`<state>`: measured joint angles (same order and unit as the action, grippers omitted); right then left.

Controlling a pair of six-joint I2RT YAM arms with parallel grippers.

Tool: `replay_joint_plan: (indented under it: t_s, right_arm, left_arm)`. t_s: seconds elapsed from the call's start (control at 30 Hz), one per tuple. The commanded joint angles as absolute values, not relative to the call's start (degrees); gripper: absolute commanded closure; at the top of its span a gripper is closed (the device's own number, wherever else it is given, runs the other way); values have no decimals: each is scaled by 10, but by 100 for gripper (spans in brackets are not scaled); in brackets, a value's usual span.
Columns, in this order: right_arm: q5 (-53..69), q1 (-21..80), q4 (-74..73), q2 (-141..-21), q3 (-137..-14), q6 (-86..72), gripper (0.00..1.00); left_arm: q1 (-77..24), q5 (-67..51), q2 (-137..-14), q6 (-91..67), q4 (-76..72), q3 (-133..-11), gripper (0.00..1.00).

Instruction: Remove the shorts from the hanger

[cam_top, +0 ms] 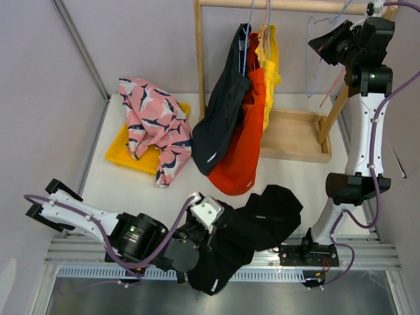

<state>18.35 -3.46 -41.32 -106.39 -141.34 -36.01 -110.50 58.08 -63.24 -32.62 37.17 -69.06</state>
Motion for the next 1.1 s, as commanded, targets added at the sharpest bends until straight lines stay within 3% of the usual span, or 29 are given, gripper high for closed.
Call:
replay_joint_plan:
  t_s: [0.0,0.13,0.33,0.37,0.4,0.5,0.73,0.93,1.07]
  right_arm:
    - [211,-32,-362,-1064,-1385,-355,100]
    - [211,-35,-310,-1007,-1266,-353,100]
    - [221,-46,-323,-982,-1224,-352,100]
    - [222,-47,-319,-964,-1202,-354,96]
    - [221,-47,-318,-955,-1191,-356,53]
    - [222,-47,-319,-913,-1141,-355,1]
    - [207,-47,-329,-745,-958,-311,1]
    - [204,-47,-337,-577,-816,-295,0]
    - [216,-47,-361,-526,-788,-280,1]
  left_arm:
    - [-1104,670,-622,-317,424,-773,100]
    - [-1045,665,-597,-227,406,-801,100]
    - [-918,630,-557,-27,274,-835,100]
    - [-868,616,-555,-4,238,-842,100]
    - [-841,580,-555,50,223,-872,100]
    - [-706,509,-576,79,221,-938,100]
    - [-426,304,-729,72,261,-1157,100]
    - [-253,238,-875,35,331,-1360,100]
    - [-187,169,-927,4,310,-1334,100]
